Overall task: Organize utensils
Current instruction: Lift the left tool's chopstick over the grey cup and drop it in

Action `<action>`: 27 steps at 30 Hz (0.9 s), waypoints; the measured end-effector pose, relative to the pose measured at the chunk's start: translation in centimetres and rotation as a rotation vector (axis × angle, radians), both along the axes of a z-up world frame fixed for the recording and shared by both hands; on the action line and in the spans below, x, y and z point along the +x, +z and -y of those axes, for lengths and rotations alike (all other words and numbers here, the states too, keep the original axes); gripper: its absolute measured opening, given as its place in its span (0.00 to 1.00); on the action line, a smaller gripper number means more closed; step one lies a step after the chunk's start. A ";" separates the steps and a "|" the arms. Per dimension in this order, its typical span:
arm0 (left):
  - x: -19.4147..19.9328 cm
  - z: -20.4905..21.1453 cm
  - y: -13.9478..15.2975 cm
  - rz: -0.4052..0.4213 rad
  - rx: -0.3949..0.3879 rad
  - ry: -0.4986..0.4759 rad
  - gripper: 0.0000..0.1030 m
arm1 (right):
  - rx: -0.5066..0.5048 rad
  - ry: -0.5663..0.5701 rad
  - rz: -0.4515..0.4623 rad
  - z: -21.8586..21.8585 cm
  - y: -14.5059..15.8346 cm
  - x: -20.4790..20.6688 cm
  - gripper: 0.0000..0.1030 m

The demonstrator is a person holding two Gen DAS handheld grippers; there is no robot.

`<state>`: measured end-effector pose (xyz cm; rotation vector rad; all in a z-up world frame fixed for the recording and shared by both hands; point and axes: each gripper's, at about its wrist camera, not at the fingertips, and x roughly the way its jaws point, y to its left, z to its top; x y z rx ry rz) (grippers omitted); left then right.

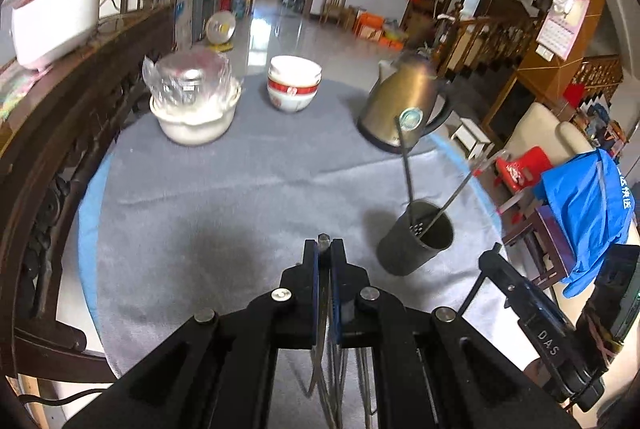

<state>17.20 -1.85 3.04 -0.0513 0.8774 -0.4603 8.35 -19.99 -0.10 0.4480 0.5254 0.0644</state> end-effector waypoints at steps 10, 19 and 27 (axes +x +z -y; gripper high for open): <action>-2.0 1.1 2.8 0.069 -0.023 -0.020 0.06 | -0.016 -0.013 0.078 0.2 1.9 -1.6 0.08; -3.1 2.6 4.6 0.119 -0.024 -0.045 0.06 | -0.028 -0.046 0.119 1.3 2.8 -2.2 0.08; -2.6 4.6 7.8 0.204 -0.060 -0.054 0.06 | -0.071 -0.153 0.217 4.6 6.0 -1.6 0.08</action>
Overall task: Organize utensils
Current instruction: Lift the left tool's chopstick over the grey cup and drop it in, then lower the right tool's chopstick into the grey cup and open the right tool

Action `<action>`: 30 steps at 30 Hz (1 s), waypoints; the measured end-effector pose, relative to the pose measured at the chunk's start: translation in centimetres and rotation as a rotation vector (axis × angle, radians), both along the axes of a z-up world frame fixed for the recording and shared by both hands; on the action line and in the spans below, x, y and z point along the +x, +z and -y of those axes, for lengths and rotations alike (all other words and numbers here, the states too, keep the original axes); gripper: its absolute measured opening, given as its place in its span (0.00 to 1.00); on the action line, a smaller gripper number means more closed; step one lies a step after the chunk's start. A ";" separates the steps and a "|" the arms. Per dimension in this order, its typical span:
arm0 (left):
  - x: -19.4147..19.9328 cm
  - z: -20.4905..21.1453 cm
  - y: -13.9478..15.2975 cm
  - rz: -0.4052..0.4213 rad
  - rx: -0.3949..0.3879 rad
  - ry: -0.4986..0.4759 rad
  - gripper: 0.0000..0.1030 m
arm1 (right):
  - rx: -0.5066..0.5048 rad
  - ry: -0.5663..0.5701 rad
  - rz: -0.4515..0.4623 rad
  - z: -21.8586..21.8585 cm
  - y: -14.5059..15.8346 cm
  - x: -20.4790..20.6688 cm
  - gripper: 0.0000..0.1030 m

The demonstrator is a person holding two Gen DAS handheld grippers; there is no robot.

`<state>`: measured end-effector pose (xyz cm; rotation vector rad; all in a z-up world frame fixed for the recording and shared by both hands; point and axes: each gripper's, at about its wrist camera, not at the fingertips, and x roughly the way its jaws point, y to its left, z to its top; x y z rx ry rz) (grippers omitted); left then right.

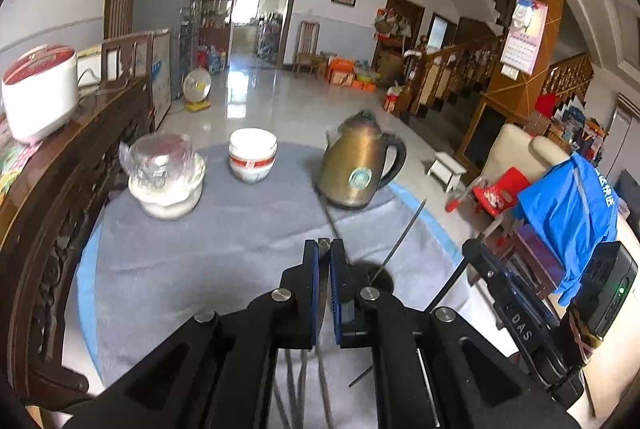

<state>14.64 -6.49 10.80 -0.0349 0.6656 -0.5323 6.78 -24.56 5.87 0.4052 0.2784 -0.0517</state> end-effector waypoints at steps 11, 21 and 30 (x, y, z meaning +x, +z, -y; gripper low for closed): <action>0.7 3.0 3.2 0.150 -0.149 -0.028 0.06 | -0.016 -0.240 0.222 4.2 3.4 0.5 0.08; 3.4 7.5 -2.6 0.057 -0.097 -0.044 0.06 | -0.037 -0.257 0.093 4.0 -0.3 4.2 0.08; 3.9 6.9 -5.8 -0.080 -0.027 -0.057 0.17 | 0.110 -0.141 -0.044 6.1 -2.3 4.0 0.11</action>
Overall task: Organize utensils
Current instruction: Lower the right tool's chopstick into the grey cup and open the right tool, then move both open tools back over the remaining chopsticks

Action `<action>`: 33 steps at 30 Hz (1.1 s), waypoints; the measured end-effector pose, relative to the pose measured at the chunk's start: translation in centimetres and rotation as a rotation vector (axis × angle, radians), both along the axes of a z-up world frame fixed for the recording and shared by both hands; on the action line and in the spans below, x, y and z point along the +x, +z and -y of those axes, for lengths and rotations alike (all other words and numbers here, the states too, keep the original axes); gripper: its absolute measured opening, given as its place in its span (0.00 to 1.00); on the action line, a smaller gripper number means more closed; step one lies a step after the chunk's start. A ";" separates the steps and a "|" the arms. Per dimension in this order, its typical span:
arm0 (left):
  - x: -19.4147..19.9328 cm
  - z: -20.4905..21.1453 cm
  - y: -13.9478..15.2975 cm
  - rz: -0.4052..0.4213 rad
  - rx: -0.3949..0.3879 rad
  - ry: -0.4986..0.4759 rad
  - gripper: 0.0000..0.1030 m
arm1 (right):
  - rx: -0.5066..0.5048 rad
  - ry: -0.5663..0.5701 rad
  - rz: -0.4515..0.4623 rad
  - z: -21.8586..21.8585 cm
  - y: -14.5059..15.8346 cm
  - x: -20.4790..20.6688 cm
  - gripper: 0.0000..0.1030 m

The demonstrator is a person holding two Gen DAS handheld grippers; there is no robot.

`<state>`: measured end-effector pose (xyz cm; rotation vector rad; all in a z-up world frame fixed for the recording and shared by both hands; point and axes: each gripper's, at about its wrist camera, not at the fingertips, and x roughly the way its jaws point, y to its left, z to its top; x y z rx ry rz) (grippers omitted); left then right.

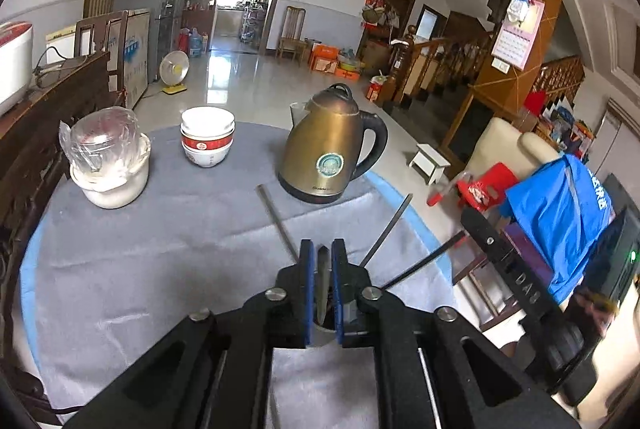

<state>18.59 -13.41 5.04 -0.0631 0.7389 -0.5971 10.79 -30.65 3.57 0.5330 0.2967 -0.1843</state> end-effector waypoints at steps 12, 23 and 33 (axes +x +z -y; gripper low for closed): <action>-4.2 -6.0 -1.6 0.058 0.144 0.084 0.56 | 0.094 0.017 0.057 0.9 -0.5 -5.6 0.76; -6.7 -9.1 -6.6 0.073 0.393 0.241 0.69 | -0.033 0.159 -0.068 -5.0 -3.9 -6.5 0.76; -7.2 -11.3 -8.5 0.076 0.448 0.299 0.69 | -0.046 0.218 -0.193 -8.8 -7.2 -5.6 0.76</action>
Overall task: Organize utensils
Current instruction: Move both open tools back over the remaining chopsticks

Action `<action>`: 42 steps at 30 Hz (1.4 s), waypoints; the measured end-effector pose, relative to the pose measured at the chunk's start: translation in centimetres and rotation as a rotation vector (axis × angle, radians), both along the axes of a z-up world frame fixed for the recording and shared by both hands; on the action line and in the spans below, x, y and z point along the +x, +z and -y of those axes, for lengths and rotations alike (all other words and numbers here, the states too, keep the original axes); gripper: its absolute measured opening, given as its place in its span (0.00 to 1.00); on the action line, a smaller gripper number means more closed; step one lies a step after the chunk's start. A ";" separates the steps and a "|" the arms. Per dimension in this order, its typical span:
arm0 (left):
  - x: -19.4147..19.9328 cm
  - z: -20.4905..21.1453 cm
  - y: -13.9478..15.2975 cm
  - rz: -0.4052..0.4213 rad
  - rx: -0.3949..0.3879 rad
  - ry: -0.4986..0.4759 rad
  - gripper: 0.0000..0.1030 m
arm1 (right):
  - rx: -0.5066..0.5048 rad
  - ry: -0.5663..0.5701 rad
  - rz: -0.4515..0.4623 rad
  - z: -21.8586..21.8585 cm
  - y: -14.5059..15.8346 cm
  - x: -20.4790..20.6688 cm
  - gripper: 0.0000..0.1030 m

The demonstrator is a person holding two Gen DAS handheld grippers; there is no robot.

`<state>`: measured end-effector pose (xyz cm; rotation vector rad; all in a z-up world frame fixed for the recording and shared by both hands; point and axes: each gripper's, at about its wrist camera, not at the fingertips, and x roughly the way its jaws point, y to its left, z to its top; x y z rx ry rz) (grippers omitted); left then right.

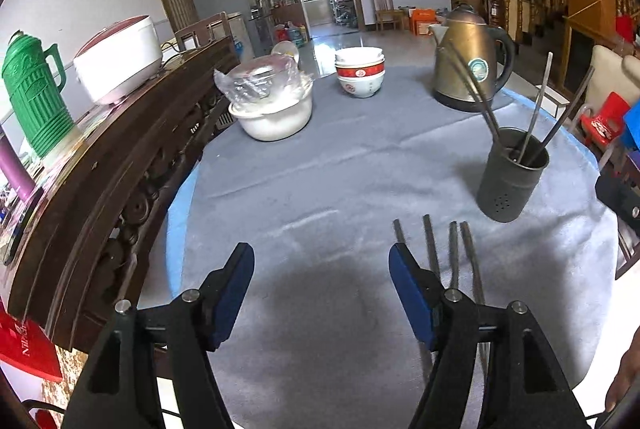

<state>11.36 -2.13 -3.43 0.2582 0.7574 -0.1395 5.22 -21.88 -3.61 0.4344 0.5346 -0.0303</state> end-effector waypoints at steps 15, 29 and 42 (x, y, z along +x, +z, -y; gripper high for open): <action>0.1 -1.3 -2.0 -0.034 0.005 0.040 0.69 | -0.020 0.060 -0.075 -2.7 -1.3 0.6 0.76; 0.0 -0.5 -4.6 -0.102 0.051 0.044 0.69 | -0.024 0.053 -0.106 -2.2 -2.6 0.7 0.76; -0.1 0.0 -6.0 -0.135 0.088 0.041 0.69 | -0.001 0.023 -0.116 -0.9 -3.0 0.5 0.76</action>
